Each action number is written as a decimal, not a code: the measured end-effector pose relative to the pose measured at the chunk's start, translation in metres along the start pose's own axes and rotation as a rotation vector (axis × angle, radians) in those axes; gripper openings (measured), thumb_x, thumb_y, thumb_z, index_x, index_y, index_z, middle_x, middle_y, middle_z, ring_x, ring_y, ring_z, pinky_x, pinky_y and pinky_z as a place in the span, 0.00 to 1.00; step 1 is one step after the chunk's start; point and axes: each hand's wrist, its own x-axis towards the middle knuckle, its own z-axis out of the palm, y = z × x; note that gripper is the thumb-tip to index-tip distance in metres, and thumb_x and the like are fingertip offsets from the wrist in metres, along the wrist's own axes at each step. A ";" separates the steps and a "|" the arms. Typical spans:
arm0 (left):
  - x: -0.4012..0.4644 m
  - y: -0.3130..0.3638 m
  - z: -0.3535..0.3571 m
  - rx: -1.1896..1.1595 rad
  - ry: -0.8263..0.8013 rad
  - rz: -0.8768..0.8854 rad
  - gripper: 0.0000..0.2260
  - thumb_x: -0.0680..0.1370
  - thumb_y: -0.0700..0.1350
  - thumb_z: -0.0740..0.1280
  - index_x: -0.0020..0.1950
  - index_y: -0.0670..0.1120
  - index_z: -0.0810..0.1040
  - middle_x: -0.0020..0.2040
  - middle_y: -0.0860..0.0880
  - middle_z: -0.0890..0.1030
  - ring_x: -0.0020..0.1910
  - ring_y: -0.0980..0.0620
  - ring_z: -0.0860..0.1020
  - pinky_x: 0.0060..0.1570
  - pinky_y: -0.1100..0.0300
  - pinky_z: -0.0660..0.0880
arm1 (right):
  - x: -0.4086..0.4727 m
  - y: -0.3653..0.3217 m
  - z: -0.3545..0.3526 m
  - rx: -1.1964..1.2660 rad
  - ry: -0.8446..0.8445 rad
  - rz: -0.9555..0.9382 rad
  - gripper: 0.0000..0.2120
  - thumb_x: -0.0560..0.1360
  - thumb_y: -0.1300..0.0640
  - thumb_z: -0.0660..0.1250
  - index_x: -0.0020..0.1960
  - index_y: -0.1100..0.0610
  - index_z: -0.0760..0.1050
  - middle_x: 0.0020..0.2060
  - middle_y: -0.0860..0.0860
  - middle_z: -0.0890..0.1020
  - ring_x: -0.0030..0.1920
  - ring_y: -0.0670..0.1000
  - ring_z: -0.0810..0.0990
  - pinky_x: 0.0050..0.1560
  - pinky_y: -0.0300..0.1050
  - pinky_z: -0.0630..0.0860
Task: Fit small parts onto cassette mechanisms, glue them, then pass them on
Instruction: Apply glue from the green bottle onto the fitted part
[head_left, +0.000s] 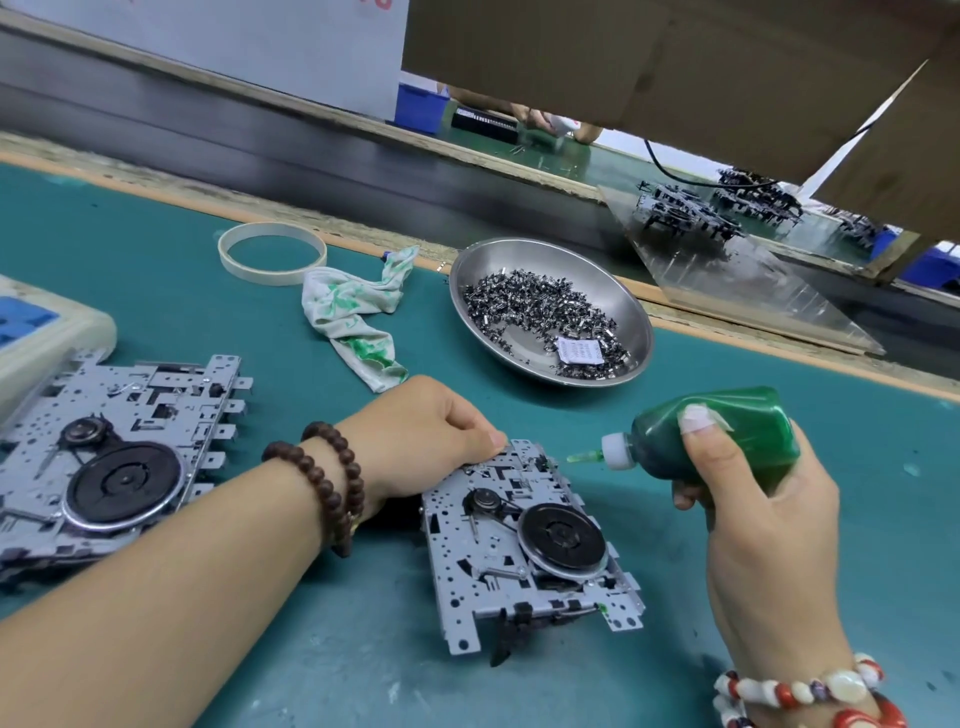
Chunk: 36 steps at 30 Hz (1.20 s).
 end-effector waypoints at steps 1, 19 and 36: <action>0.000 0.000 0.000 0.001 0.000 0.000 0.08 0.74 0.45 0.69 0.37 0.46 0.83 0.38 0.46 0.84 0.34 0.54 0.78 0.44 0.60 0.76 | 0.000 0.000 0.000 -0.009 -0.005 0.001 0.16 0.65 0.43 0.67 0.42 0.55 0.75 0.35 0.57 0.81 0.29 0.48 0.74 0.30 0.37 0.71; 0.000 -0.001 0.004 0.092 0.079 0.135 0.07 0.76 0.45 0.67 0.43 0.44 0.84 0.40 0.51 0.84 0.37 0.59 0.77 0.44 0.67 0.74 | -0.007 -0.006 0.010 0.329 -0.148 0.126 0.06 0.68 0.56 0.65 0.36 0.51 0.80 0.31 0.51 0.80 0.29 0.47 0.73 0.25 0.32 0.67; 0.004 -0.003 0.004 0.194 0.078 0.194 0.07 0.76 0.48 0.66 0.42 0.50 0.82 0.36 0.55 0.81 0.35 0.60 0.74 0.38 0.71 0.71 | -0.013 -0.006 0.018 0.187 -0.281 0.106 0.03 0.65 0.51 0.70 0.36 0.50 0.79 0.29 0.47 0.78 0.29 0.43 0.73 0.27 0.33 0.69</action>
